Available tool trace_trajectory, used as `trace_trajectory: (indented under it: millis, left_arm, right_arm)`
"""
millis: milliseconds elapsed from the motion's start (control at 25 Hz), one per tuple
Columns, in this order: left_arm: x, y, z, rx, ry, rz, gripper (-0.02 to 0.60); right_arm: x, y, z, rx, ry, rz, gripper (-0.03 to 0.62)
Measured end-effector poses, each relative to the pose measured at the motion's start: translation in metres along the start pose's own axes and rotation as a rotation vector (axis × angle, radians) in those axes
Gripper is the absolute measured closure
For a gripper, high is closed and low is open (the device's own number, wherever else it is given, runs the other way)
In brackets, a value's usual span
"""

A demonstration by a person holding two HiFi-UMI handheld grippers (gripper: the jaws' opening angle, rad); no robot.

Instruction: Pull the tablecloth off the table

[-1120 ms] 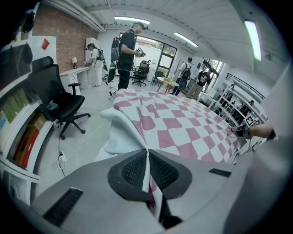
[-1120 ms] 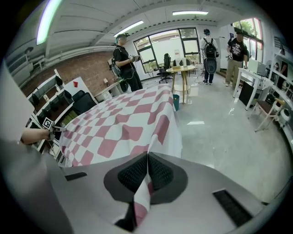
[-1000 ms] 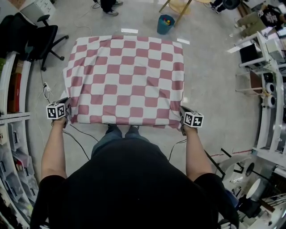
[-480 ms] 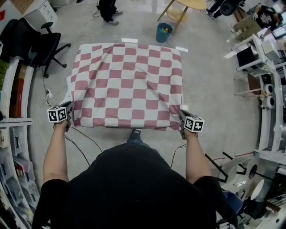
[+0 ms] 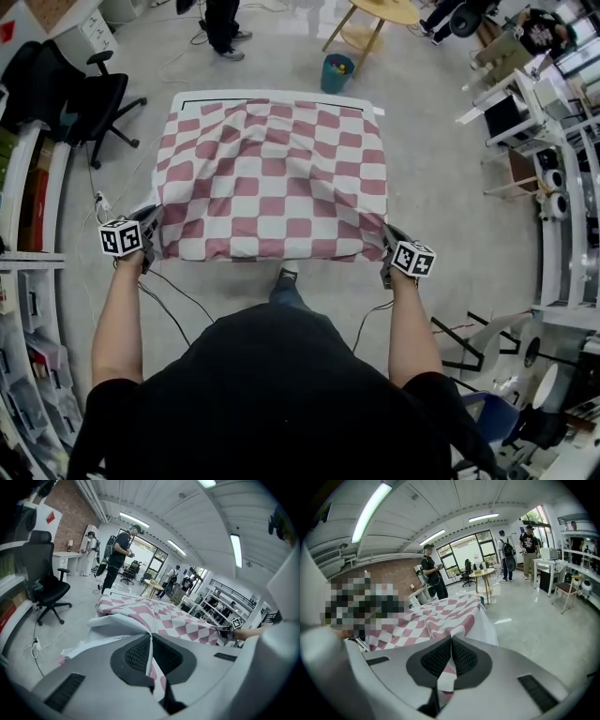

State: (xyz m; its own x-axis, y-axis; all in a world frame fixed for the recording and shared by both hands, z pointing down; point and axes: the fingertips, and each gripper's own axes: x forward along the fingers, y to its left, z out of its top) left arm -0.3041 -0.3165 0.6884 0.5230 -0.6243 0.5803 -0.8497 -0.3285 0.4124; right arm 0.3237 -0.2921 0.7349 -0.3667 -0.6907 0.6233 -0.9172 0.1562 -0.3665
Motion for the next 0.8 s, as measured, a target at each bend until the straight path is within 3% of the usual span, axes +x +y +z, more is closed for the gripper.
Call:
trace_trajectory:
  millis: [400, 800]
  left_arm:
    - [-0.046, -0.022, 0.035, 0.0, -0.057, -0.09, 0.558]
    - [-0.141, -0.073, 0.018, 0.047, -0.131, -0.152, 0.558]
  right_arm:
    - [-0.051, 0.041, 0.041, 0.001, -0.111, 0.0, 0.565]
    - [-0.153, 0.11, 0.026, -0.077, -0.243, 0.004, 0.565]
